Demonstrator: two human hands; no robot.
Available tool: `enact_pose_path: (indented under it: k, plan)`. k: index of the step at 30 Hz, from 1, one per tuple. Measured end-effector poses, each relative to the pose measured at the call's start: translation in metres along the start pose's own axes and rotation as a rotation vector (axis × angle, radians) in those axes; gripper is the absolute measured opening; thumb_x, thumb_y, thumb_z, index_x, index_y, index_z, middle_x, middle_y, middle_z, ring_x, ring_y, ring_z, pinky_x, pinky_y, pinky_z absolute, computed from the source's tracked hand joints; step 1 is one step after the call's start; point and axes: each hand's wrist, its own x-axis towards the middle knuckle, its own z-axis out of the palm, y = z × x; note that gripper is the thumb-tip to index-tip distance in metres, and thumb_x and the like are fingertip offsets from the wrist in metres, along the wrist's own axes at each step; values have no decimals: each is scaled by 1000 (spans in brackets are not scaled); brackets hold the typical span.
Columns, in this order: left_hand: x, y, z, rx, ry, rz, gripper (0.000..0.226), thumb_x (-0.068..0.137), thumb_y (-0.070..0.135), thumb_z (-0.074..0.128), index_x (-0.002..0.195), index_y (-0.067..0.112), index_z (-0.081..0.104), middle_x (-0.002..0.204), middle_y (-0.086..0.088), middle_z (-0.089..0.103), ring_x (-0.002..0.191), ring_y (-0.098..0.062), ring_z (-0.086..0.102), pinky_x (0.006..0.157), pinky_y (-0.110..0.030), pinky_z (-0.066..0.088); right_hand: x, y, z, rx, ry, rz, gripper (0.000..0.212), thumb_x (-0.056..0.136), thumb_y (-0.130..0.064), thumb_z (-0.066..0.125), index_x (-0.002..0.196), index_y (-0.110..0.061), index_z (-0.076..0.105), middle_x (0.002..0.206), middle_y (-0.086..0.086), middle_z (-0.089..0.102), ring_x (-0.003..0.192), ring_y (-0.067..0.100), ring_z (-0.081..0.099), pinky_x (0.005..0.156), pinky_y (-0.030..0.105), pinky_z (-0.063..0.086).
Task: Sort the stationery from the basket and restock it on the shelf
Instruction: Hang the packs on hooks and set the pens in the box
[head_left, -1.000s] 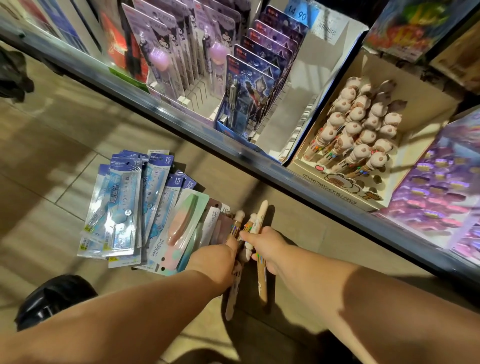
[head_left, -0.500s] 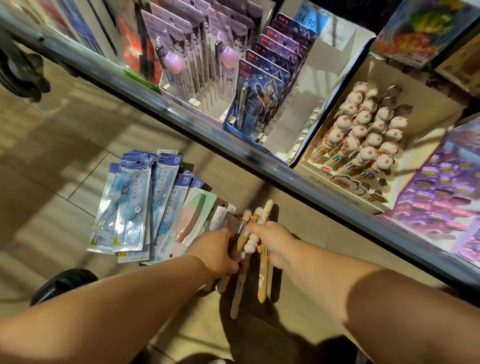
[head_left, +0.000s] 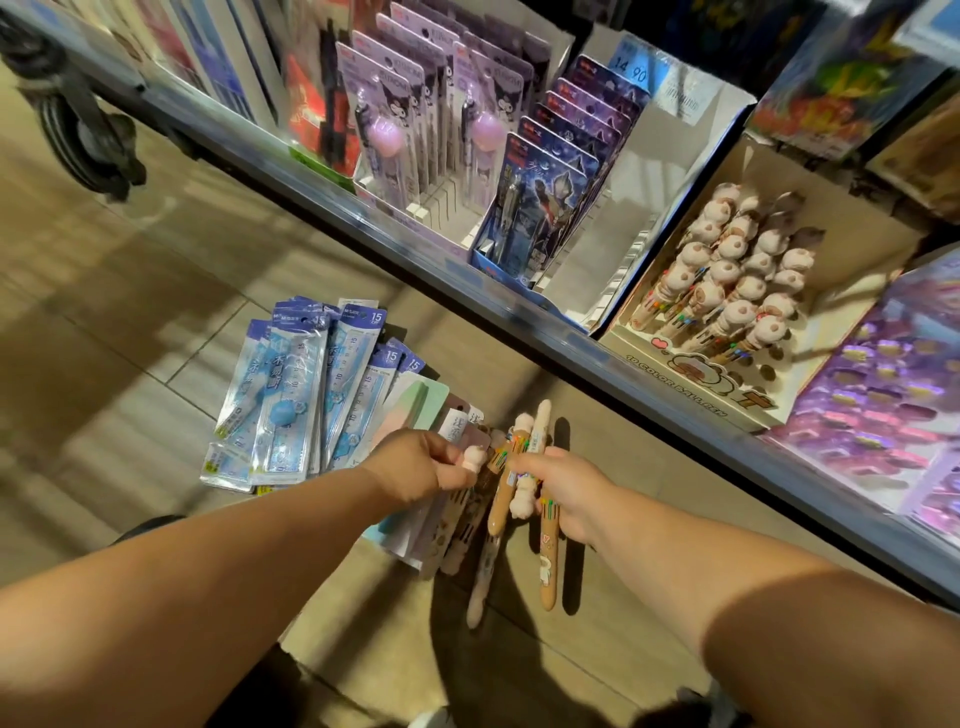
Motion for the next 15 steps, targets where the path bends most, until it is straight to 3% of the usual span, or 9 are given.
enact_pose_path:
  k: [3, 5, 7, 10, 12, 15]
  plan:
    - [0, 2, -3, -202, 5, -34, 15, 77, 18, 81, 71, 15, 68, 59, 7, 58, 56, -6, 52, 55, -14, 41, -12, -2, 3, 6, -112, -25, 13, 90, -11, 63, 103, -12, 62, 82, 7, 66, 72, 17, 63, 52, 25, 47]
    - [-1, 5, -6, -300, -31, -49, 18, 74, 21, 83, 68, 18, 65, 62, 3, 59, 65, -13, 54, 63, -23, 45, -18, -5, 4, -3, -196, -36, 13, 90, -10, 63, 102, -13, 63, 79, 5, 69, 72, 17, 66, 56, 28, 49]
    - [-6, 12, -9, -420, -69, -64, 15, 79, 22, 79, 77, 17, 65, 77, -3, 61, 75, -16, 57, 71, -29, 49, -25, -9, 6, -19, -254, -55, 16, 90, -8, 62, 105, -15, 62, 83, 5, 71, 78, 19, 67, 62, 31, 51]
    - [-13, 24, -11, -608, -122, -79, 6, 92, 18, 64, 92, 15, 59, 89, -5, 60, 76, -17, 57, 63, -29, 52, -34, -18, 10, -63, -270, -116, 19, 91, -10, 62, 109, -16, 61, 90, 5, 71, 82, 18, 67, 59, 26, 49]
    - [-18, 30, -10, -695, -126, -60, 16, 95, 22, 60, 109, 15, 58, 99, -7, 61, 82, -20, 58, 64, -31, 53, -41, -27, 13, -121, -248, -179, 20, 90, -13, 64, 108, -17, 60, 93, 5, 71, 84, 18, 65, 63, 27, 46]
    - [-29, 44, -8, -711, -43, -26, 14, 99, 33, 53, 107, 22, 57, 96, -3, 63, 76, -17, 60, 63, -28, 51, -53, -46, 18, -223, -206, -263, 19, 89, -14, 66, 106, -19, 61, 92, 3, 70, 87, 18, 65, 73, 33, 49]
